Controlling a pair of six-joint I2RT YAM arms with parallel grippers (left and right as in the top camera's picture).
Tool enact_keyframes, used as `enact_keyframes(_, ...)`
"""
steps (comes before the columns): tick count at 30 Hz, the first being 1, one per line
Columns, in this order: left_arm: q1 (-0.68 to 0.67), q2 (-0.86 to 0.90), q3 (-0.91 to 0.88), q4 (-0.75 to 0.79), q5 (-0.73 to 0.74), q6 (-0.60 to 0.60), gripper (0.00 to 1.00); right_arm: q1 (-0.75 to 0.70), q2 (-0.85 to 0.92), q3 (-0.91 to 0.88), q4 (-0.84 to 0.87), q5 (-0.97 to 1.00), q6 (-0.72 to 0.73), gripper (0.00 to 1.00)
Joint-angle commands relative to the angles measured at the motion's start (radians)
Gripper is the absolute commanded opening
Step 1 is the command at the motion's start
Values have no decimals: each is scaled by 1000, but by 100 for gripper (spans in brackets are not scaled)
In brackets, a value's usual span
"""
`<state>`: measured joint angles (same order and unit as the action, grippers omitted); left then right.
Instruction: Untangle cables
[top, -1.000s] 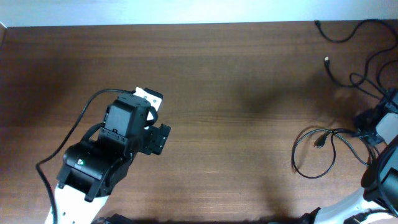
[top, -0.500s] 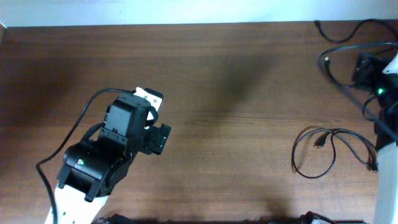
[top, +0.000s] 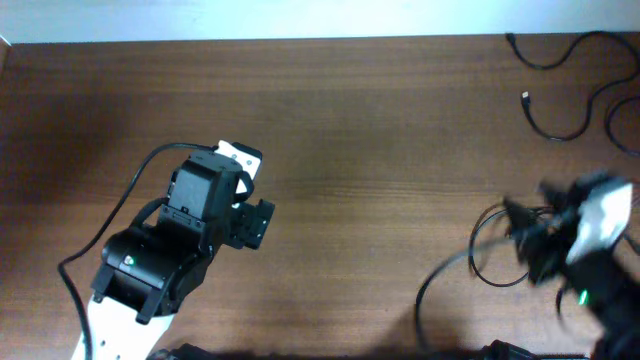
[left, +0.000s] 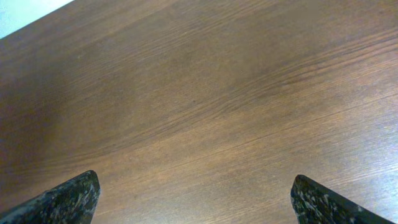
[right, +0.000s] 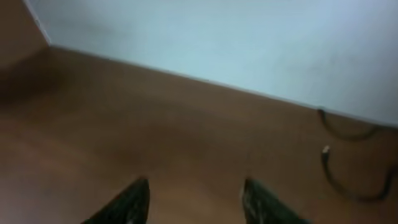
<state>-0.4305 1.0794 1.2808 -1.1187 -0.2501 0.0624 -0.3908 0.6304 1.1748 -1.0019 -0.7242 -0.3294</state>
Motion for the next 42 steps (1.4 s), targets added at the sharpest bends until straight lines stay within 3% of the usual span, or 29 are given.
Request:
enact_keyframes(1, 3, 0, 3, 0, 7, -10, 99, 3, -102, -41, -60, -27, -80, 49)
enact_keyframes(4, 3, 0, 3, -1, 8, -10, 99, 3, -206, -115, -47, 7, 16, 57)
enact_keyframes(14, 3, 0, 3, -27, 11, -10, 99, 3, -470, -570, 159, 98, 301, 62)
enact_keyframes(22, 3, -1, 3, -26, 11, -10, 99, 3, -478, -961, 575, 101, 422, 72)
enact_keyframes(26, 3, 0, 3, -26, 7, -10, 99, 3, -478, -1102, 788, 120, 562, 73)
enact_keyframes(30, 3, 0, 3, -26, 7, -10, 99, 3, -470, -1120, 838, 141, 593, 73)
enact_keyframes(32, 3, 0, 3, -27, 7, -10, 99, 3, -468, -1120, 835, 161, 593, 99)
enact_keyframes(42, 3, 0, 3, -28, 8, -10, 99, 3, -465, -1120, 835, 161, 593, 99)
